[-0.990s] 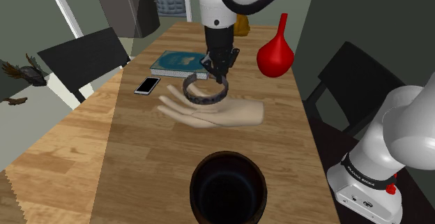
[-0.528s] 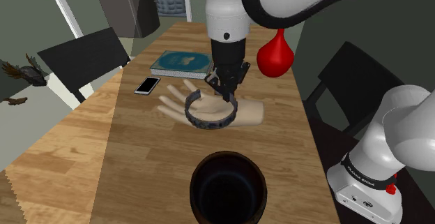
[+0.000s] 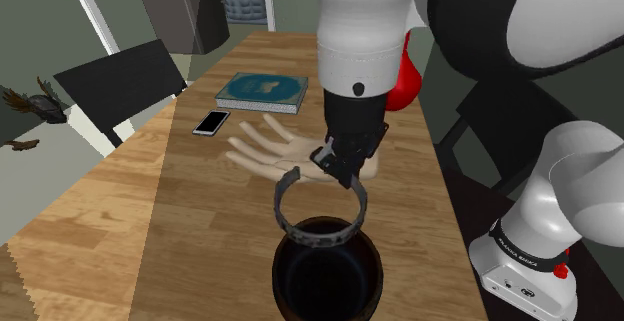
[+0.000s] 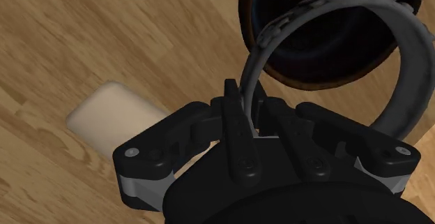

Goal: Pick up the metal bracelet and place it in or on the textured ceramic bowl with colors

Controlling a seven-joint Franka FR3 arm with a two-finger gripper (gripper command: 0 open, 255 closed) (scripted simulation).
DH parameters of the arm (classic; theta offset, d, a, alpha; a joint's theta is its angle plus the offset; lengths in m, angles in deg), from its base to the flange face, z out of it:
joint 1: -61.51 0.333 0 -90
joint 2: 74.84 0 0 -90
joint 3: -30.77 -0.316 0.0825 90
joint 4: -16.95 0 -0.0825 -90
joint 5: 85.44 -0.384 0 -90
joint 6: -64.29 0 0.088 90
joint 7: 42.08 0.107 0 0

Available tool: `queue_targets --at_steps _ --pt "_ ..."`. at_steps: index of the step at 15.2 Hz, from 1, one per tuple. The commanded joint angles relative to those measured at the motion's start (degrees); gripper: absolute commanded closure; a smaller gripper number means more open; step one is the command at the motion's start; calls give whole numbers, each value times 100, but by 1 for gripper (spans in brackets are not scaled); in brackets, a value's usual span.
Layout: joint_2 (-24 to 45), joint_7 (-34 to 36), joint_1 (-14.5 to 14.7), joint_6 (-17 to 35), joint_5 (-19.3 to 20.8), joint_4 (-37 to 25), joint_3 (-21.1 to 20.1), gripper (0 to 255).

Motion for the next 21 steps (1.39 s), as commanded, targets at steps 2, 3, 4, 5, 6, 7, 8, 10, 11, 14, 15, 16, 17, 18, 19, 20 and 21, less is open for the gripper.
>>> queue_targets --at_steps 2,3,4,5,6,7,8,10,11,14,15,16,17,18,19,20,21 --pt "-119 365 176 -35 -171 45 -261 255" --pt "-160 489 236 -53 -231 53 -350 255" --pt "-171 526 254 -58 -249 54 -378 255" --pt "-164 526 257 19 -255 124 -391 255" --pt "-156 527 260 97 -262 194 -406 255" --pt "-146 527 263 175 -268 262 -420 255" --pt "-135 528 265 254 -274 330 -435 255" --pt "-107 532 270 413 -285 461 -466 255" --pt "-125 524 268 337 -280 406 -447 255" --pt "30 916 260 704 -531 350 -575 0" --pt "114 1109 252 894 -644 315 -643 0" --pt "202 1301 241 1089 -749 274 -711 0" --pt "295 1492 228 1286 -845 228 -781 0" --pt "393 1682 213 1488 -930 177 -852 0" --pt "494 1873 197 1691 -1006 121 -924 0" --pt "600 2064 178 1897 -1069 59 -995 0" --pt "709 2256 154 2105 -1123 -7 -1071 0"
